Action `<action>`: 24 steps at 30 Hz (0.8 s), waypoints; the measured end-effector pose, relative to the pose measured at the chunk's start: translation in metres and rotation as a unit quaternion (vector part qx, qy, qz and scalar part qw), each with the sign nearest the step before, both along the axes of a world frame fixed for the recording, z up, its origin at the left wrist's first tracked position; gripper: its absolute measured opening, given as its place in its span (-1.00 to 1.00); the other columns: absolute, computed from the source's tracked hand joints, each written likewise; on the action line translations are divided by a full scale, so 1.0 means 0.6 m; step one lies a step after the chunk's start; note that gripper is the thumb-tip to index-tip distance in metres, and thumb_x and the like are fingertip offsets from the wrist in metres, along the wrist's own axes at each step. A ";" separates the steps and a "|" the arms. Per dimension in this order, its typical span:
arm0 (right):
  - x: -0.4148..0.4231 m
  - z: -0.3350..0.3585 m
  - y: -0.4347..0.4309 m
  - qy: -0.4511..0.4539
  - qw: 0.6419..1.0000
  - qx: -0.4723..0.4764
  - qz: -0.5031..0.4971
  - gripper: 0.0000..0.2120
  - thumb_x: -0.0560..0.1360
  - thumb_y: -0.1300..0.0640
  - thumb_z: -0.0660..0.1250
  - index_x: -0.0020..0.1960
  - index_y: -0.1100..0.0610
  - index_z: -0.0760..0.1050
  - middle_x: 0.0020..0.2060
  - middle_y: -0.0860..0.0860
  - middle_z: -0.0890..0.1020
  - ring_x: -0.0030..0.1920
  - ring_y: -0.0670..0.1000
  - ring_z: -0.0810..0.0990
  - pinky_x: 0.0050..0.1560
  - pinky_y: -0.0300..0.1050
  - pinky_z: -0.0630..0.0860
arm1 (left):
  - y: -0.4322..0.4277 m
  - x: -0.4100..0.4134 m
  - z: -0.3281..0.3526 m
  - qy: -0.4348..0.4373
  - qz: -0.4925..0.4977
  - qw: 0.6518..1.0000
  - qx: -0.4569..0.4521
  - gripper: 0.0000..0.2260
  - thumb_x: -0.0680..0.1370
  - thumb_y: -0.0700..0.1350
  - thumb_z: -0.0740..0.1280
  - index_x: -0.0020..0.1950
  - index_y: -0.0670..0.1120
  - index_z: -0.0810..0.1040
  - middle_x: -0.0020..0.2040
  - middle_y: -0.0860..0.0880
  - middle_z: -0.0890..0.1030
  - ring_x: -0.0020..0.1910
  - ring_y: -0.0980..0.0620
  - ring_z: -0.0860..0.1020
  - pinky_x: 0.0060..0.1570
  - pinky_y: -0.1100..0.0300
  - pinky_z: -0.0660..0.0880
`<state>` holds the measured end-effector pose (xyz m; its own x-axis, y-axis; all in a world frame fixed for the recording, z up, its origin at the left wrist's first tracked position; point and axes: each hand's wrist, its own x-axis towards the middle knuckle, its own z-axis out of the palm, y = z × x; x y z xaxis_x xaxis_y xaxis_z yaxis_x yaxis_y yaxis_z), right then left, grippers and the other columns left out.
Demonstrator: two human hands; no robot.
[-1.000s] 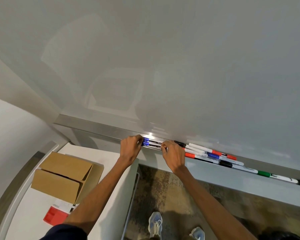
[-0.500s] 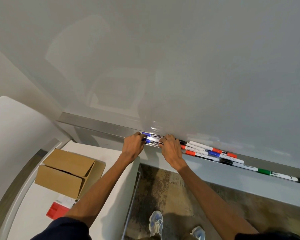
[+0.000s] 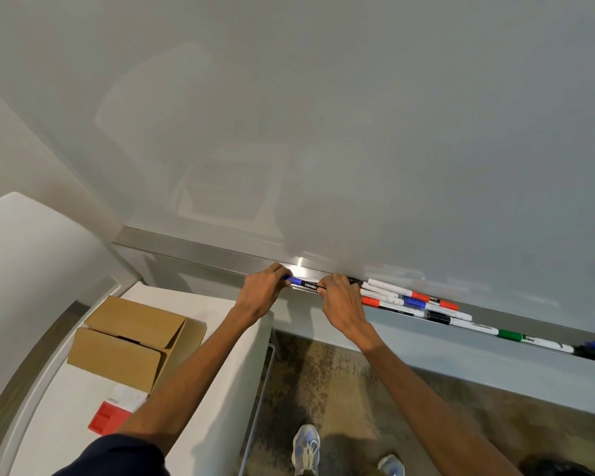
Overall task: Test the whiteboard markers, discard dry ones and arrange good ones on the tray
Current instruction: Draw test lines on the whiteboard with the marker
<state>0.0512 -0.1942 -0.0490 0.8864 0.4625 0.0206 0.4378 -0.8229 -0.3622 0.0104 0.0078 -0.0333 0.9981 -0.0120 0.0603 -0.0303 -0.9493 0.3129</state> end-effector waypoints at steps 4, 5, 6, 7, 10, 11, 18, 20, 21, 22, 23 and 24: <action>-0.001 0.007 -0.015 0.016 1.000 0.001 0.009 -0.80 0.65 0.12 0.17 0.20 0.12 0.50 0.10 0.04 0.57 0.14 0.07 0.48 0.07 -0.01 0.30 | -0.008 -0.005 0.006 -0.018 -0.008 0.999 -0.032 -0.74 0.64 0.06 0.20 0.15 -0.03 0.59 0.07 0.02 0.61 -0.14 -0.03 0.61 -0.23 0.13 0.52; -0.001 0.011 -0.018 0.019 1.000 0.010 0.011 -0.77 0.65 0.07 0.17 0.21 0.12 0.50 0.11 0.05 0.58 0.15 0.08 0.50 0.10 0.00 0.31 | -0.012 -0.006 0.009 -0.023 -0.007 0.999 -0.046 -0.75 0.64 0.06 0.20 0.14 -0.03 0.59 0.06 0.02 0.61 -0.12 -0.02 0.60 -0.21 0.13 0.51; -0.001 0.015 -0.022 0.023 0.999 0.024 0.012 -0.75 0.65 0.02 0.18 0.23 0.12 0.49 0.10 0.06 0.60 0.13 0.09 0.53 0.13 0.02 0.33 | -0.017 -0.006 0.013 -0.030 -0.007 0.998 -0.063 -0.75 0.64 0.06 0.20 0.13 -0.04 0.59 0.04 0.01 0.61 -0.11 -0.01 0.59 -0.20 0.15 0.50; -0.001 0.020 -0.024 0.026 0.999 0.040 0.013 -0.72 0.64 -0.02 0.20 0.23 0.11 0.48 0.08 0.06 0.62 0.10 0.09 0.56 0.14 0.02 0.36 | -0.024 -0.007 0.017 -0.030 -0.008 0.996 -0.082 -0.74 0.64 0.05 0.20 0.13 -0.05 0.60 0.03 0.00 0.61 -0.11 0.01 0.58 -0.19 0.18 0.47; -0.003 0.036 -0.026 0.021 0.996 0.079 0.027 -0.72 0.64 -0.05 0.22 0.23 0.08 0.49 0.02 0.07 0.66 0.03 0.10 0.60 0.13 0.00 0.42 | -0.052 -0.008 0.031 -0.010 -0.019 0.989 -0.146 -0.74 0.64 0.07 0.19 0.12 -0.04 0.58 -0.03 0.01 0.63 -0.16 0.09 0.58 -0.18 0.23 0.45; -0.004 0.042 -0.028 0.015 0.996 0.085 0.032 -0.72 0.64 -0.04 0.21 0.25 0.08 0.50 0.03 0.07 0.66 0.04 0.09 0.60 0.14 -0.02 0.41 | -0.061 -0.008 0.035 0.000 -0.024 0.985 -0.170 -0.74 0.65 0.09 0.18 0.11 -0.03 0.55 -0.05 0.03 0.64 -0.19 0.13 0.61 -0.16 0.21 0.50; 0.001 0.077 -0.079 -0.037 0.996 0.056 0.063 -0.66 0.65 -0.05 0.17 0.25 0.12 0.56 0.08 0.08 0.66 0.05 0.09 0.61 0.09 -0.03 0.47 | -0.100 0.006 0.069 0.029 -0.113 0.988 -0.104 -0.77 0.66 -0.02 0.18 0.21 -0.10 0.50 0.04 -0.08 0.62 -0.14 -0.03 0.60 -0.09 0.03 0.54; 0.001 0.086 -0.094 -0.069 0.995 0.040 0.054 -0.65 0.64 -0.11 0.15 0.19 0.09 0.58 0.01 0.06 0.69 -0.04 0.07 0.65 -0.05 -0.07 0.51 | -0.111 0.012 0.082 0.013 -0.127 0.989 -0.079 -0.79 0.66 -0.08 0.19 0.22 -0.11 0.52 0.04 -0.09 0.64 -0.11 -0.06 0.60 -0.09 0.03 0.52; 0.000 0.090 -0.102 -0.090 0.994 0.030 0.048 -0.63 0.64 -0.13 0.13 0.15 0.07 0.59 -0.05 0.05 0.70 -0.11 0.06 0.66 -0.15 -0.12 0.49 | -0.117 0.015 0.088 0.007 -0.135 0.988 -0.080 -0.79 0.66 -0.08 0.18 0.22 -0.11 0.53 0.03 -0.09 0.65 -0.12 -0.05 0.60 -0.09 0.03 0.53; -0.001 0.095 -0.108 -0.110 0.993 0.022 0.042 -0.59 0.62 -0.17 0.09 0.09 0.06 0.59 -0.12 0.05 0.70 -0.19 0.06 0.66 -0.22 -0.17 0.44 | -0.121 0.018 0.093 0.001 -0.147 0.985 -0.085 -0.79 0.66 -0.08 0.19 0.21 -0.10 0.53 0.02 -0.08 0.65 -0.13 -0.04 0.61 -0.08 0.02 0.55; -0.002 0.099 -0.115 -0.124 0.992 0.016 0.035 -0.53 0.60 -0.21 0.03 0.05 0.06 0.60 -0.19 0.05 0.70 -0.25 0.06 0.65 -0.25 -0.19 0.39 | -0.126 0.021 0.098 0.000 -0.158 0.983 -0.090 -0.80 0.66 -0.08 0.19 0.20 -0.09 0.54 0.00 -0.07 0.65 -0.14 -0.03 0.61 -0.08 0.01 0.56; -0.003 0.103 -0.121 -0.135 0.990 0.013 0.028 -0.47 0.57 -0.24 -0.02 0.01 0.06 0.61 -0.25 0.05 0.69 -0.30 0.06 0.64 -0.27 -0.20 0.36 | -0.131 0.024 0.101 -0.003 -0.169 0.981 -0.094 -0.81 0.66 -0.10 0.20 0.19 -0.09 0.55 0.00 -0.07 0.66 -0.15 -0.03 0.62 -0.09 0.02 0.56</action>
<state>0.0492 -0.2667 0.0127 0.8196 0.5070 0.2669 0.5667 -0.7861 -0.2468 0.0247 -0.0710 0.0275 0.9387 -0.3303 0.0991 -0.3358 -0.8103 0.4803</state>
